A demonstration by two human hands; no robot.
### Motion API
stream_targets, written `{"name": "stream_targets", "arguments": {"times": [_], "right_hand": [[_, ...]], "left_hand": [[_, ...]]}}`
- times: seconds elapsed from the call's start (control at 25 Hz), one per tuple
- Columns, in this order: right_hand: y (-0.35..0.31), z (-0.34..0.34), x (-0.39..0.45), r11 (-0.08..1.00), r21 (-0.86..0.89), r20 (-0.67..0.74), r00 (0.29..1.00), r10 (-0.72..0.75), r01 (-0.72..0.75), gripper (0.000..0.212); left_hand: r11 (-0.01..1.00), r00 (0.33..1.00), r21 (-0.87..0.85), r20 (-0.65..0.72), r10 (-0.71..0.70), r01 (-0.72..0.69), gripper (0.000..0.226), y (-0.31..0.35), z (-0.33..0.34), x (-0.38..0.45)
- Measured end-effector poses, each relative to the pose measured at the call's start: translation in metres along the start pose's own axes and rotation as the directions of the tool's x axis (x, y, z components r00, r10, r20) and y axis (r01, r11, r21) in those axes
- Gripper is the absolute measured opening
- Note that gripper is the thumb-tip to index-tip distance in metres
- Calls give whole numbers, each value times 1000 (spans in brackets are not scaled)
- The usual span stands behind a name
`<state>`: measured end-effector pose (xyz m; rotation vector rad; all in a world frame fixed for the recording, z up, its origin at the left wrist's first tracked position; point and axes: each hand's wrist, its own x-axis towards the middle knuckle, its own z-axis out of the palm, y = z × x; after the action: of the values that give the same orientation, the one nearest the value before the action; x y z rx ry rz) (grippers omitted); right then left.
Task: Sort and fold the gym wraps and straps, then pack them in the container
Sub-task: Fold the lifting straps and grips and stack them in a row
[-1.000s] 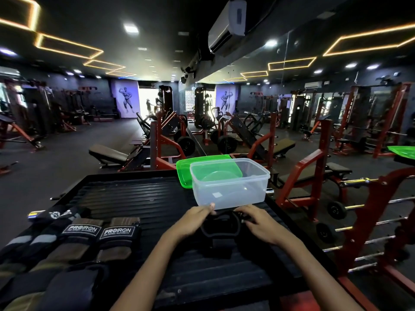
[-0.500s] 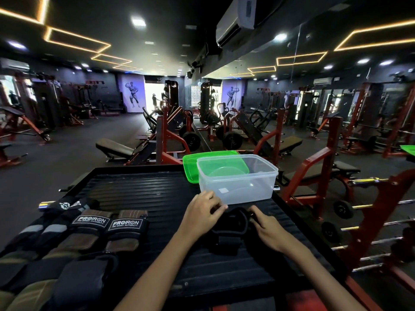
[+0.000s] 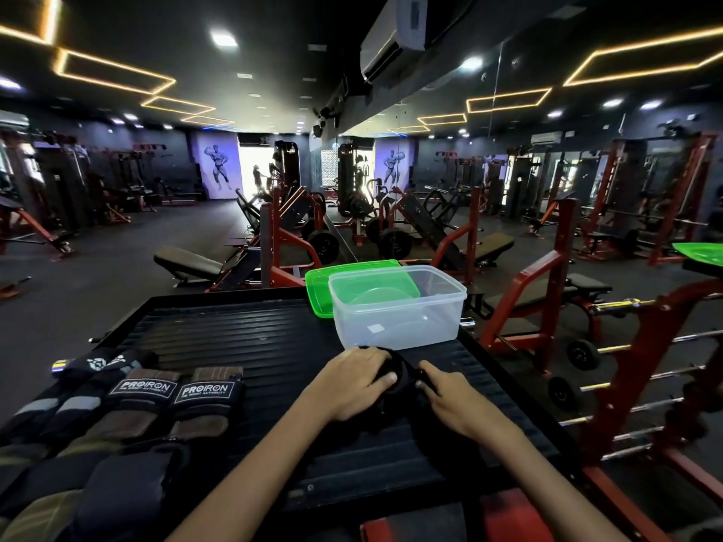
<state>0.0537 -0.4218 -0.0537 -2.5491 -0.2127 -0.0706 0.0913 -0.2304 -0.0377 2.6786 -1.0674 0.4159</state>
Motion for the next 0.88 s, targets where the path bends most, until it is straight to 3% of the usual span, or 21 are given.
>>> {"name": "stream_targets", "arguments": {"times": [0.12, 0.24, 0.32, 0.48, 0.6, 0.68, 0.76, 0.8, 0.84, 0.88], "right_hand": [[-5, -8, 2, 999, -36, 75, 997, -10, 13, 11], [-9, -19, 1, 999, 23, 192, 981, 34, -39, 24], [-10, -24, -2, 986, 120, 245, 966, 85, -117, 33], [-20, -26, -2, 827, 455, 338, 924, 182, -329, 45], [-34, -17, 5, 821, 475, 309, 934, 180, -316, 44], [-38, -5, 9, 761, 569, 310, 938, 152, -312, 42], [-39, 3, 11, 662, 682, 273, 948, 162, -310, 30], [-37, 5, 12, 645, 704, 246, 954, 170, -296, 22], [-35, 6, 14, 643, 710, 228, 958, 175, -286, 18], [-35, 8, 15, 644, 709, 224, 958, 178, -286, 19]], "left_hand": [[981, 997, 193, 78, -29, 13, 49, 4, 0, 8], [977, 995, 213, -98, 13, 8, 57, 5, 10, -1], [986, 979, 160, -193, 69, -38, 45, 1, 17, -12], [997, 985, -4, -159, 71, -73, 35, -12, 18, -31], [991, 997, -132, -71, 2, -11, 39, -11, 16, -39], [964, 994, -267, -96, -48, 21, 28, -8, 11, -45], [899, 944, -428, -247, -220, 98, 20, -5, 2, -52], [867, 873, -482, -362, -328, 126, 18, -4, -1, -56], [855, 802, -498, -447, -395, 143, 27, -2, -4, -61], [858, 782, -478, -455, -425, 188, 49, 3, -7, -64]]}}
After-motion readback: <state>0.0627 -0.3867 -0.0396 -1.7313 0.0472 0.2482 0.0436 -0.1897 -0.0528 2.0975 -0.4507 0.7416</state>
